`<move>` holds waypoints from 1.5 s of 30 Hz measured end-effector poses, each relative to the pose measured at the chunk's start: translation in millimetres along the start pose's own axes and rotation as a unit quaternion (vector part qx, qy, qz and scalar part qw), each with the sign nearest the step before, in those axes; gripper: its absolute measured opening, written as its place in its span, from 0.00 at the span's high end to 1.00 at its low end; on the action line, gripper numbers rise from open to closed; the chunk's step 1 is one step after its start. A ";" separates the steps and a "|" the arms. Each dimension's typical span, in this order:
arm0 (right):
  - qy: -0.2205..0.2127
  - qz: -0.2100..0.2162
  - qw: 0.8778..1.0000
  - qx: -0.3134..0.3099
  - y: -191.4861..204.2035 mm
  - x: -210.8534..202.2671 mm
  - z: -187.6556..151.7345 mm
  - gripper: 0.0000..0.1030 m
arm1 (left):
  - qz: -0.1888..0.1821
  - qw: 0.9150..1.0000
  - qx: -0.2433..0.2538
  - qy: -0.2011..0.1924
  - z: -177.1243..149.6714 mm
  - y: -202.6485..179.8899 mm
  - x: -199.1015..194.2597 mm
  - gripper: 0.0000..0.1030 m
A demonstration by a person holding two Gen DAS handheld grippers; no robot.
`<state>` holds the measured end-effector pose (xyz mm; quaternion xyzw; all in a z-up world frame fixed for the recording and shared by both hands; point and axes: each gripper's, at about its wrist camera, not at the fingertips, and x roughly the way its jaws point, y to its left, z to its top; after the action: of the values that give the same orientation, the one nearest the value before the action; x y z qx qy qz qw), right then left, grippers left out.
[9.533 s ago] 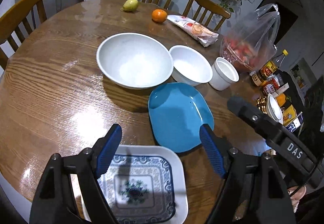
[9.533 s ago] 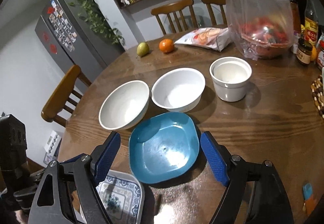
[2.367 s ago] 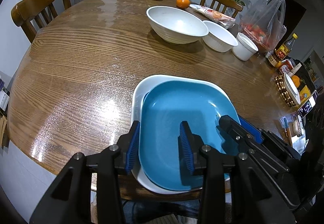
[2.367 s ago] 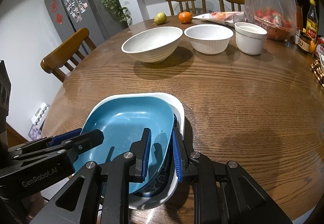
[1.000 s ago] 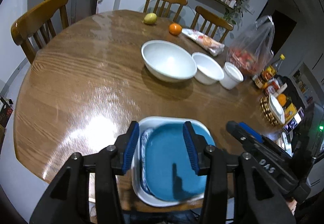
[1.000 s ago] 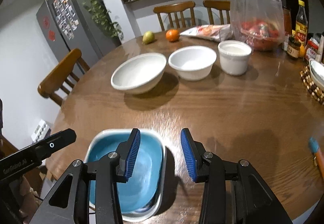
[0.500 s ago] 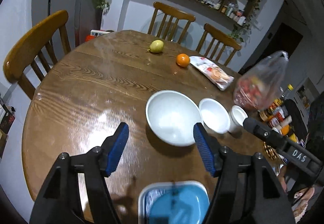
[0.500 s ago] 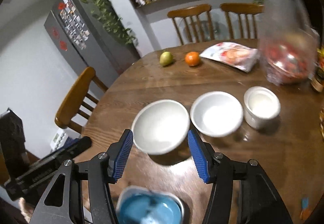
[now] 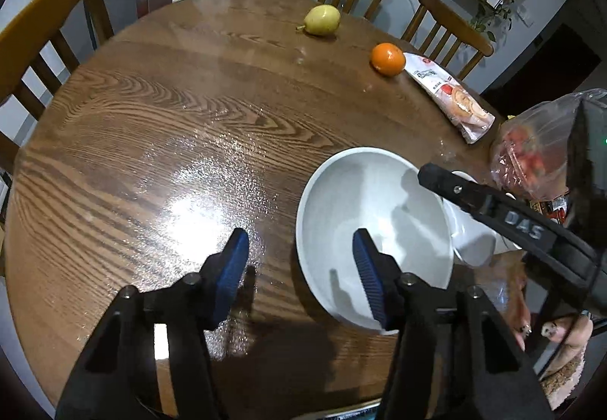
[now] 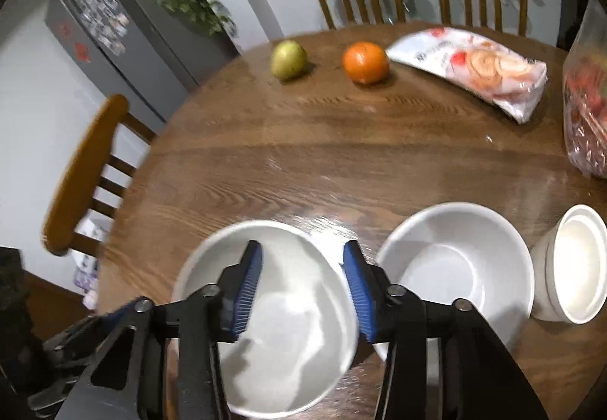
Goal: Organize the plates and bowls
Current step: 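Move both tools to the larger white bowl and grasp opposite rims, then lift the larger white bowl with both tools and carry it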
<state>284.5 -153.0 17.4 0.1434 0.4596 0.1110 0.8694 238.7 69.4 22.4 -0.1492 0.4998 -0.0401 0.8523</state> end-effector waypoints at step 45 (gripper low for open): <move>-0.045 -0.032 0.998 -0.006 7.6 -49.5 -32.4 0.69 | -0.041 0.998 0.044 -0.004 -29.0 -29.3 -18.3 0.72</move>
<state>229.8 -157.2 40.7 0.1279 0.4237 0.0795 0.8932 206.8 39.3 33.2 -0.1322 0.4876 -0.0958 0.8577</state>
